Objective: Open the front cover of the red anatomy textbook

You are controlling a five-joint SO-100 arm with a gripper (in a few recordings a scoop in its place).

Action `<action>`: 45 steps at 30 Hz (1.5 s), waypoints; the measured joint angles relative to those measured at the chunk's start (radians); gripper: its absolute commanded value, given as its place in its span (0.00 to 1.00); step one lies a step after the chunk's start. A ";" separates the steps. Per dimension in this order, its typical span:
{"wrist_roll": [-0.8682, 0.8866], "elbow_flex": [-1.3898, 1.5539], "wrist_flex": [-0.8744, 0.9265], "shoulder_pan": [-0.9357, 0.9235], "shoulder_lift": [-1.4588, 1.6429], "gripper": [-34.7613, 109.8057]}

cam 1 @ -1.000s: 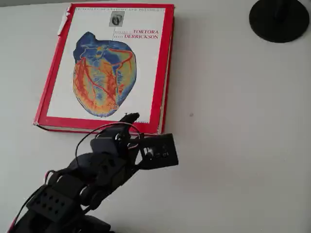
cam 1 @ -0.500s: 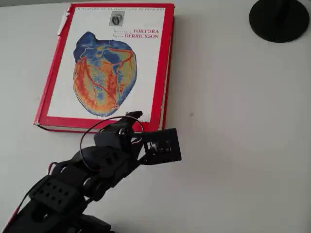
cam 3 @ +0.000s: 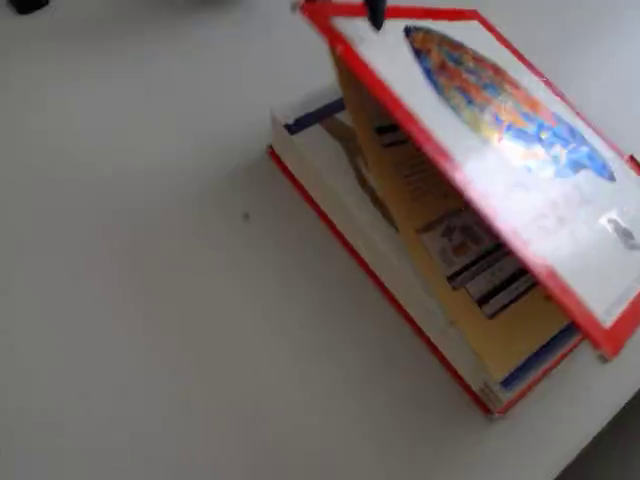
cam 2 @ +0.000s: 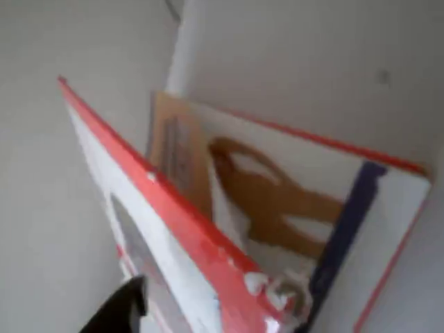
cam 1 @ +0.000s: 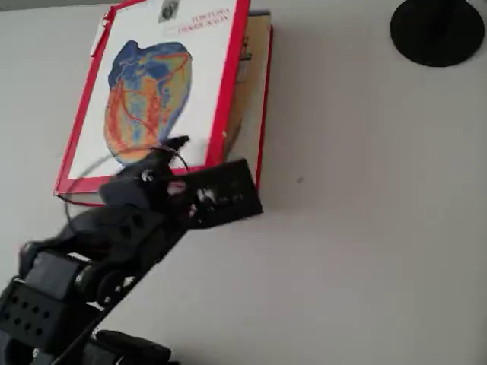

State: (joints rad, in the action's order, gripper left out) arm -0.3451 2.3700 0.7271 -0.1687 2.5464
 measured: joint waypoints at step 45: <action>0.012 -1.253 0.523 0.920 -0.689 0.42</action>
State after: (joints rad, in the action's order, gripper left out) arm -0.3329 1.1167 1.2502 0.7517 1.8577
